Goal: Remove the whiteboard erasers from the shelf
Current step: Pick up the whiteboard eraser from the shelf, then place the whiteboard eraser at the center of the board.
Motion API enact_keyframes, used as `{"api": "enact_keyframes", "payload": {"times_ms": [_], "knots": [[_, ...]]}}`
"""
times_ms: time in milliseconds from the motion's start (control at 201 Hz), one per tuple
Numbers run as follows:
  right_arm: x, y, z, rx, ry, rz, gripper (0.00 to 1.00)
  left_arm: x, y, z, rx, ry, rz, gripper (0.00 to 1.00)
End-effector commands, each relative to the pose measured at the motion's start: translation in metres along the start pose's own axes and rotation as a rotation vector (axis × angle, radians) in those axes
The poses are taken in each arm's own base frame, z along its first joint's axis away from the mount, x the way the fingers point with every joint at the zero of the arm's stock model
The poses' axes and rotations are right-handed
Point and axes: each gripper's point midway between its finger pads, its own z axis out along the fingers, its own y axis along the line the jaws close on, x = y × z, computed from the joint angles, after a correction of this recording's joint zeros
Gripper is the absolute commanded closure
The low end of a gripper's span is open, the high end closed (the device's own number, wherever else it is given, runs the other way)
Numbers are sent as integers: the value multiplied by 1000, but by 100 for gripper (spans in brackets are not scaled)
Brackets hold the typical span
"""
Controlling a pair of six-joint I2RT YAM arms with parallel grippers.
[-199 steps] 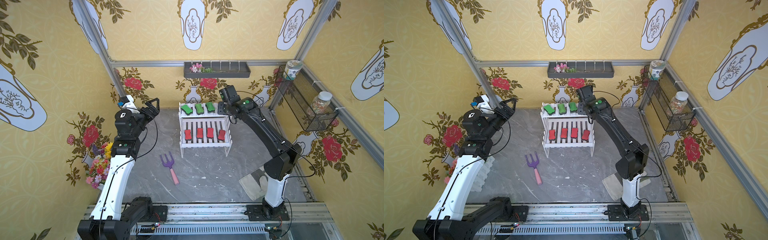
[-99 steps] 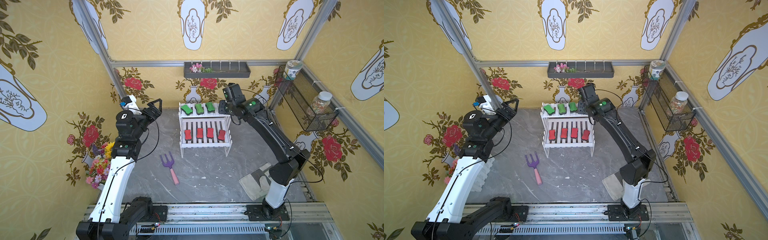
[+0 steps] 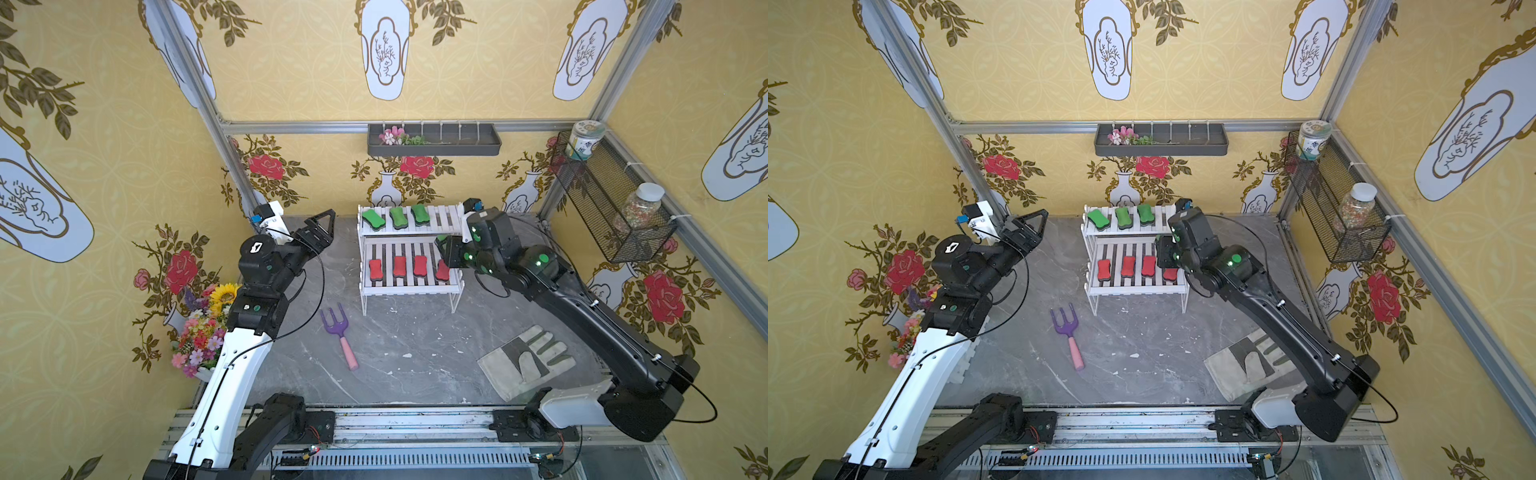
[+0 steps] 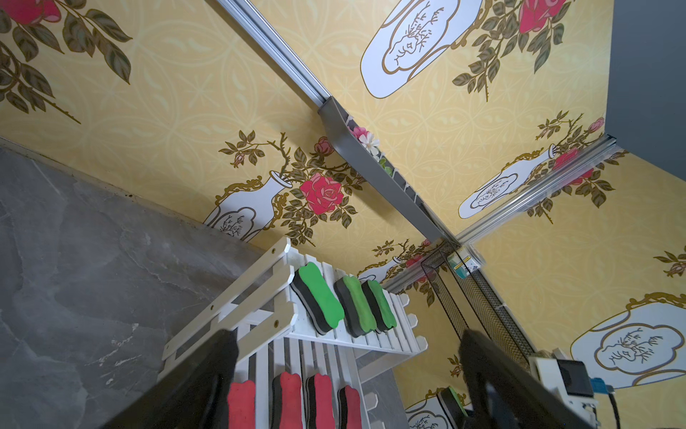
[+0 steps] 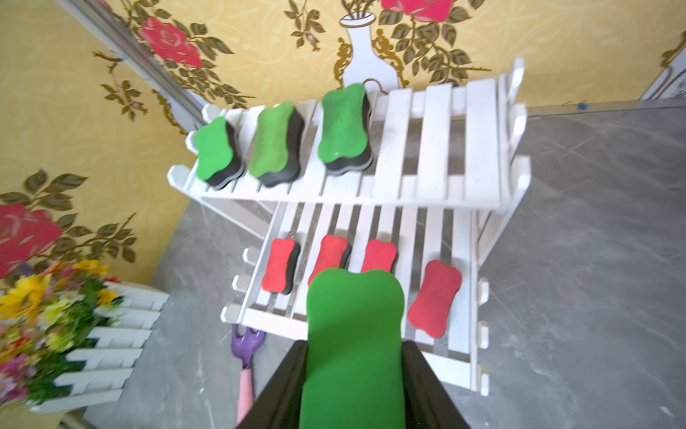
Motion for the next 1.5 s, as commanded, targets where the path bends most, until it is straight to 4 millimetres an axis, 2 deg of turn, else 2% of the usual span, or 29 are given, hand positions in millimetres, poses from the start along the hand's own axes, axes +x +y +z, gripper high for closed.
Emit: {"api": "enact_keyframes", "payload": {"times_ms": [0, 129, 209, 304, 473, 562, 722, 886, 936, 1025, 1100, 1254, 1498], "knots": [[15, 18, -9, -105, -20, 39, 58, 6, -6, -4, 19, -9, 17, 0], [63, 23, -16, -132, 22, 15, 58, 25, -6, -8, 25, 22, 18, 0], [97, 19, -11, -105, 53, -12, 58, 35, -3, -10, 23, 38, 13, 1], [139, 9, 1, -53, 104, -41, 58, 46, 1, -12, 19, 59, 5, 1], [210, -22, 35, 78, 197, -54, 58, 62, 9, -13, 3, 92, 1, 0], [237, -36, 51, 129, 229, -51, 57, 70, 14, -13, -6, 109, -2, 1], [268, -52, 72, 206, 274, -55, 57, 78, 21, -13, -20, 130, -5, 1], [281, -56, 82, 241, 293, -63, 56, 80, 21, -11, -22, 138, -3, 1], [282, -56, 84, 241, 293, -62, 51, 81, 21, -11, -21, 141, -3, 1], [284, -56, 84, 242, 299, -65, 31, 82, 22, -10, -21, 146, -4, 0], [285, -57, 84, 245, 301, -62, 27, 84, 22, -10, -22, 153, -3, 1], [280, -54, 80, 226, 287, -56, 26, 85, 21, -8, -24, 163, -7, 0], [246, -41, 60, 177, 220, -47, 28, 80, 6, -3, -14, 184, 18, 5]]}}
